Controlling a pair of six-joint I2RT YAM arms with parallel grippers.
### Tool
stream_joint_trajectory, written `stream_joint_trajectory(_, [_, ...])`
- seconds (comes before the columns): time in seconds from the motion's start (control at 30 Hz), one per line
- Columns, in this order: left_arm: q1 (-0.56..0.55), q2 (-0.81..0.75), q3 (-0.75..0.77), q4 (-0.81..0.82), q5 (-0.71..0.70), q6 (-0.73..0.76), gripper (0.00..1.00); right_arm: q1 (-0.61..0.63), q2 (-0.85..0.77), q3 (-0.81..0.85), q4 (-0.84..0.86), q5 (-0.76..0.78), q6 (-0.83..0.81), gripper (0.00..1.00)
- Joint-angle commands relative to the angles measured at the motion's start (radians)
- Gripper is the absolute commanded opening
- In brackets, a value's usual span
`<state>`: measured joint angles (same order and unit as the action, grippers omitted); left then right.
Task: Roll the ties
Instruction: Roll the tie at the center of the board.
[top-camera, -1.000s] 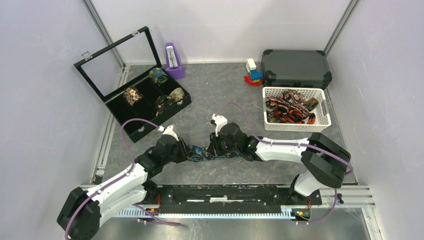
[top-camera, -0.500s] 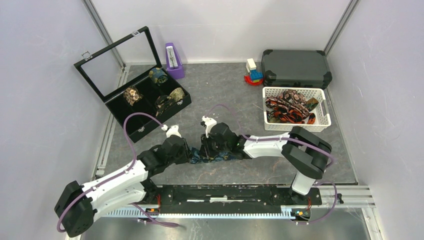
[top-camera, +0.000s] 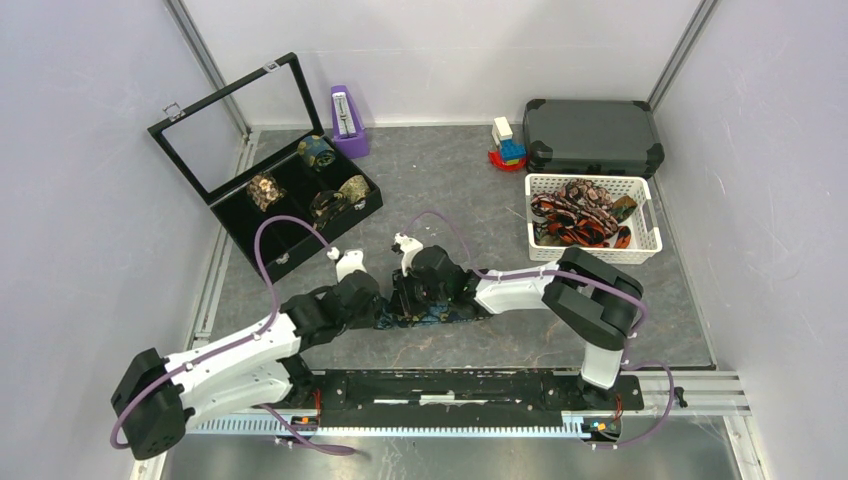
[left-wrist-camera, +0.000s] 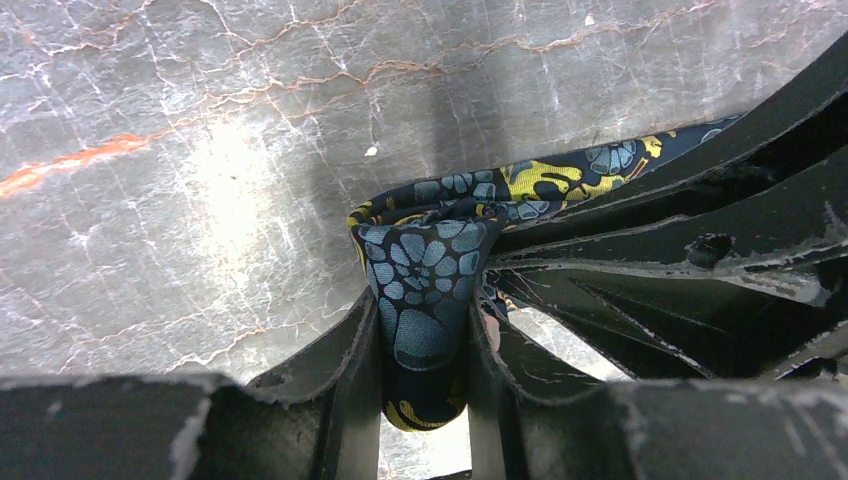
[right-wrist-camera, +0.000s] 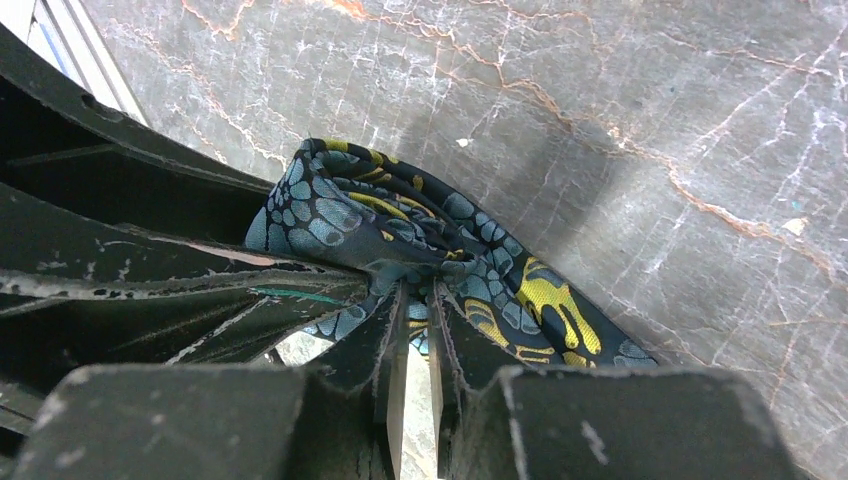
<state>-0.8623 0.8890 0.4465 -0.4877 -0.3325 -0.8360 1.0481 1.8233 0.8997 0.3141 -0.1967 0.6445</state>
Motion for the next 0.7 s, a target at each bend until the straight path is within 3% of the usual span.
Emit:
stream_joint_trajectory(0.0, [-0.033,0.040,0.075,-0.086,-0.113,-0.010,0.05,0.012,0.001,0.028,0.041,-0.027,0.002,0.18])
stream_joint_trajectory(0.37, [-0.115,0.154,0.143,-0.199,-0.254,-0.057,0.04,-0.004,-0.149,-0.077,-0.033,0.061,-0.054,0.23])
stream_joint_trajectory(0.67, [-0.173,0.266,0.224,-0.302,-0.340,-0.122,0.04,-0.087,-0.308,-0.228,-0.074,0.132,-0.082,0.24])
